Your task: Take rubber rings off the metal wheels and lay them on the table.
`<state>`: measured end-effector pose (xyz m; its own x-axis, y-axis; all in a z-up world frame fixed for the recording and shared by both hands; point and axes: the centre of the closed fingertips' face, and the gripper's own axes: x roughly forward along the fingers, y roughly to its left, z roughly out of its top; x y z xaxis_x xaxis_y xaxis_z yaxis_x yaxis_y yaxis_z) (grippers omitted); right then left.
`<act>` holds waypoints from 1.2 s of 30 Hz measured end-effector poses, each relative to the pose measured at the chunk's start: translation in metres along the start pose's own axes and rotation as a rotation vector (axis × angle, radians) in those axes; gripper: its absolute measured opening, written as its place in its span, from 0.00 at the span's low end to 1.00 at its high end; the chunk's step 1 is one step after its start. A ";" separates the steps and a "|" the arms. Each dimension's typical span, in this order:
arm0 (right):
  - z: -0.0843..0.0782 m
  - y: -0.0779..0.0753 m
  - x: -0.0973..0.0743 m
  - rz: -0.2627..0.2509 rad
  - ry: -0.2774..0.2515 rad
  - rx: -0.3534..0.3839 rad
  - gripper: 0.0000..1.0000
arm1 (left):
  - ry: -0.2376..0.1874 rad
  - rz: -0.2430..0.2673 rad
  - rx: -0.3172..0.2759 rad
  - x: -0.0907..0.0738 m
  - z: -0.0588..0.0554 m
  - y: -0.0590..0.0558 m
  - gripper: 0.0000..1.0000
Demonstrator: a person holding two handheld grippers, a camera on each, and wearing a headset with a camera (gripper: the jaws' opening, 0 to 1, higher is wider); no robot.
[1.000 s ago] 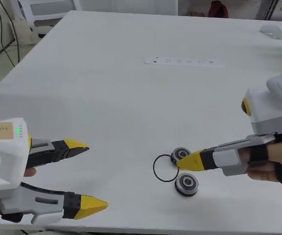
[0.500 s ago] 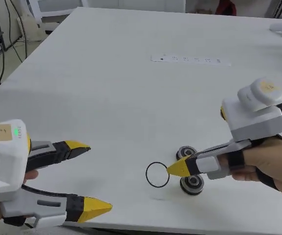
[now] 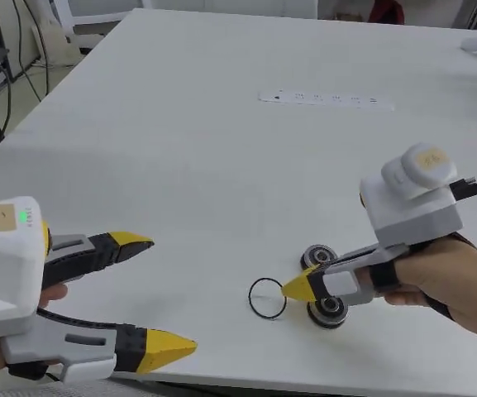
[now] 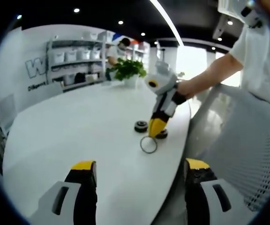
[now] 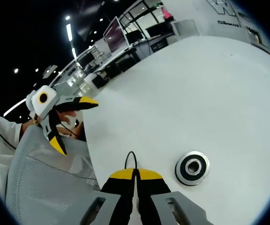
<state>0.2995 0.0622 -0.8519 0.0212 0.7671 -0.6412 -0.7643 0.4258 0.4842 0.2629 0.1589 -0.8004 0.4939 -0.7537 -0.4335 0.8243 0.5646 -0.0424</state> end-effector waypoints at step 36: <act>0.008 -0.018 -0.051 -0.082 -0.073 -0.129 0.13 | -0.047 -0.035 -0.006 0.004 0.024 -0.005 0.76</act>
<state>0.3173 0.0198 -0.8231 0.1298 0.7674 -0.6279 -0.8343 0.4267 0.3490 0.2680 0.1450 -0.7805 0.4770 -0.7881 -0.3892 0.8398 0.5392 -0.0626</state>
